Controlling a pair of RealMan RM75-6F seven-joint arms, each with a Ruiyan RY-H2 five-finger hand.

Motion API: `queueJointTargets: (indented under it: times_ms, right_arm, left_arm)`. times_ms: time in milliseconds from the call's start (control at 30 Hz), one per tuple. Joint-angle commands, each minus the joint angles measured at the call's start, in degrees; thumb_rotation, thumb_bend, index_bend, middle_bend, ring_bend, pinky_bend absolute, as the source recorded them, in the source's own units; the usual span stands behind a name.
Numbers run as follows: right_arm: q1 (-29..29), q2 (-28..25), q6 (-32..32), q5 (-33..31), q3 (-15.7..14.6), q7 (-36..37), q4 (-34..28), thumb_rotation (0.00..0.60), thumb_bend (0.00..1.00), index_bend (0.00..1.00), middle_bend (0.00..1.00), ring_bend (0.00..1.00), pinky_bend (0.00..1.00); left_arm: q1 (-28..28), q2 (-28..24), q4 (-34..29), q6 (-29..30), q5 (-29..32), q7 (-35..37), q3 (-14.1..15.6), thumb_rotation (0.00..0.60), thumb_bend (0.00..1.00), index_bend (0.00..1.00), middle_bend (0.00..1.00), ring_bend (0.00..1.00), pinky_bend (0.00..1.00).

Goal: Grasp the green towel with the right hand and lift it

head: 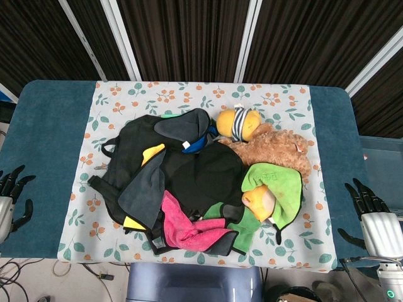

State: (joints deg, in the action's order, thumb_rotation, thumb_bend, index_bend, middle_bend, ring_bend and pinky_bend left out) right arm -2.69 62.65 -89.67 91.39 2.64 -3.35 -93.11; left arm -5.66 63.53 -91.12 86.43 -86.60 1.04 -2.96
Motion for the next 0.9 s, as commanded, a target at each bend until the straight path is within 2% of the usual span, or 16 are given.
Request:
queueJointTargets:
  times_ms: [33,900]
  right_arm:
    - [0.0,0.0,0.0,-0.1,0.0,0.0,0.0,0.600,0.07,0.03,0.00,0.11,0.26]
    - [-0.5,-0.3,1.4,-0.2,-0.3,4.8,0.1,0.600,0.07,0.02,0.00,0.11,0.26]
  left_arm:
    - [0.0,-0.1,-0.1,-0.1,0.1,-0.1,0.0,0.600,0.56,0.18,0.04,0.08,0.00]
    - [0.2,0.7,1.0,2.0,-1.7,2.4,-0.2,0.600,0.56,0.18,0.05,0.08,0.00]
